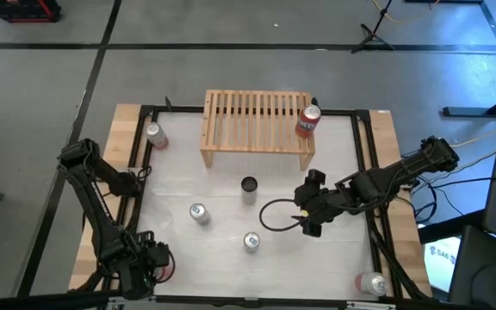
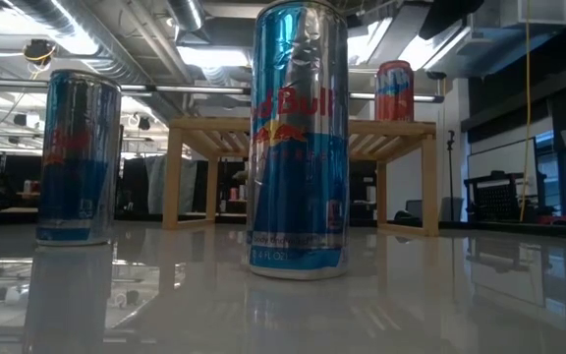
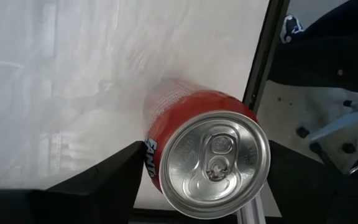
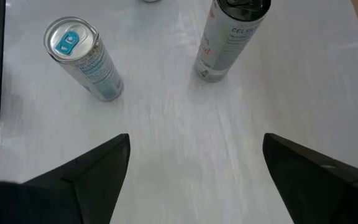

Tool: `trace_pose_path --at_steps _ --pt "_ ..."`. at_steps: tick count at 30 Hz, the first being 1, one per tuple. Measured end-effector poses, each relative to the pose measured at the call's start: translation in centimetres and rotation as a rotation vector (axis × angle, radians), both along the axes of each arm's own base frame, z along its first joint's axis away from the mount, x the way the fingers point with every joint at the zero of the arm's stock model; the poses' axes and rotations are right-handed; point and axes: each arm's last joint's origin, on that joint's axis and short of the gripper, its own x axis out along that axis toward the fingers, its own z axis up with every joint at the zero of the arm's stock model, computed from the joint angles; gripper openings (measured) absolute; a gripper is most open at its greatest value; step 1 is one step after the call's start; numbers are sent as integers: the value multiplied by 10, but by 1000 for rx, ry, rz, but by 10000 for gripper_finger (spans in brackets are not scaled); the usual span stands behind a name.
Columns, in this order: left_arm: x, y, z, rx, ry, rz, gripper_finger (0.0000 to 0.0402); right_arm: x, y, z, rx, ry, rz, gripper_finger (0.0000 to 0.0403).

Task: Place canned beverage on shelf
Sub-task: Put the red soda can aligned with the other red soda can on the shelf

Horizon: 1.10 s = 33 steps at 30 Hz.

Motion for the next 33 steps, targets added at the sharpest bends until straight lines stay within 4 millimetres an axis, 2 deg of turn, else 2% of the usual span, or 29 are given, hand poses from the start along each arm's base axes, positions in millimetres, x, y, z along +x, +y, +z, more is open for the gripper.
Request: trace_pose_path --at_steps 4,14,25,30,33 --pt "2 1 -1 -12 9 27 305 0 0 0 0 0 0 356" --pt "3 1 -4 15 2 16 351 0 0 0 1 0 0 356" --pt "4 1 -5 44 -45 44 350 0 0 0 2 0 -1 356" --pt "5 -5 -20 64 49 66 348 0 0 0 2 0 -1 356" --pt "6 -7 -25 87 50 85 331 0 0 0 1 0 0 356"
